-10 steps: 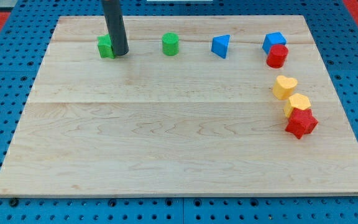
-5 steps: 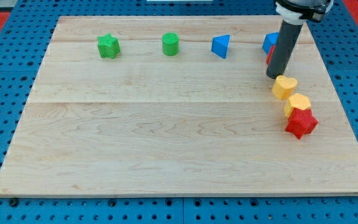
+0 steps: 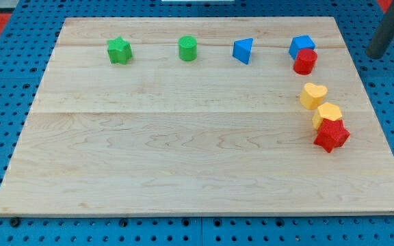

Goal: Separate the red circle and blue cube

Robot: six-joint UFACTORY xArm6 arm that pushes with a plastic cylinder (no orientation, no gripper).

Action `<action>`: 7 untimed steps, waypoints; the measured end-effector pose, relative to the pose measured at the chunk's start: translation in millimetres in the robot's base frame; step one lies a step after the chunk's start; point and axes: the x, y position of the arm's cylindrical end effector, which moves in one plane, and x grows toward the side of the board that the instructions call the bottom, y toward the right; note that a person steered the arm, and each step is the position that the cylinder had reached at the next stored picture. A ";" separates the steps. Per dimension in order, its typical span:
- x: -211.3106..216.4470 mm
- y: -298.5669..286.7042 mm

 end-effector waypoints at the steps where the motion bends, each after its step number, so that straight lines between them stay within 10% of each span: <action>1: 0.0 -4.2; 7: 0.0 -89.4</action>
